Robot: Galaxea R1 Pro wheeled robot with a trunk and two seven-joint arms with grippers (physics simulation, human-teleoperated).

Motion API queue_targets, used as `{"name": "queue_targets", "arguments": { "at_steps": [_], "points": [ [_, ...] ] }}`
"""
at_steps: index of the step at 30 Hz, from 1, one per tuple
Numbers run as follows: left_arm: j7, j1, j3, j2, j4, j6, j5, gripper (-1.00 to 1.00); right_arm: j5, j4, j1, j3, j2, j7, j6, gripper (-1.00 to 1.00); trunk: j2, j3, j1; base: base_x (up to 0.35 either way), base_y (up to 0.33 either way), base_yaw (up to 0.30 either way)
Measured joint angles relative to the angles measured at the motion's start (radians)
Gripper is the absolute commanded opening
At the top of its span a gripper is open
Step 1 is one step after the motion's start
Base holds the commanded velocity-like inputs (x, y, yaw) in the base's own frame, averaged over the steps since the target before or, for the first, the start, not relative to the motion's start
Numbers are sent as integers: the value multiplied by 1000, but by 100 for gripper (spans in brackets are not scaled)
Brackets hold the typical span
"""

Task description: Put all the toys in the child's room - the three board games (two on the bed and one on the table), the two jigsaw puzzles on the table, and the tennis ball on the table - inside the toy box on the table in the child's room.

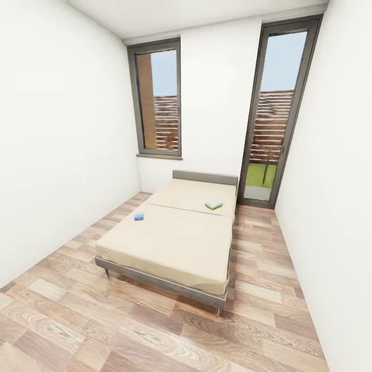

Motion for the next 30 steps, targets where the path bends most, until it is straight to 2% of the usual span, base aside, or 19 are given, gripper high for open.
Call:
{"name": "queue_targets", "arguments": {
  "at_steps": [7, 8, 13, 16, 22, 23, 27, 30],
  "points": [
    [-8, -44, 0, 3, 1, 22, 0, 100, -18, -109, -6, -15, 18, -1, 22, 100, 49, 22, -27, 0, 0, 0],
    [-11, -60, 0, 9, 1, 37, 1, 100, -19, -137, -11, -15, 27, -5, 43, 100, 56, 25, -31, 0, 0, 0],
    [-24, -97, 6, 26, 1, 84, 4, 100, -17, -192, -39, -16, 42, -19, 124, 100, 91, 41, -50, 0, 0, 0],
    [-35, -120, 32, 41, 1, 104, 24, 100, -13, -221, -77, -16, 49, -29, 180, 100, 112, 50, -61, 0, 0, 0],
    [-43, -166, 70, 65, 1, 117, 74, 100, -12, -239, -165, -17, 69, -38, 216, 100, 154, 69, -84, 0, 0, 0],
    [-44, -184, 75, 71, 1, 119, 85, 100, -11, -242, -197, -17, 77, -39, 222, 100, 161, 73, -88, 0, 0, 0],
    [-45, -225, 82, 83, 1, 118, 99, 100, -10, -244, -274, -16, 94, -41, 235, 100, 189, 85, -104, 0, 0, 0],
    [-46, -238, 84, 87, 1, 113, 103, 100, -10, -245, -302, -16, 101, -41, 240, 100, 210, 94, -115, 0, 0, 0]
  ]
}}
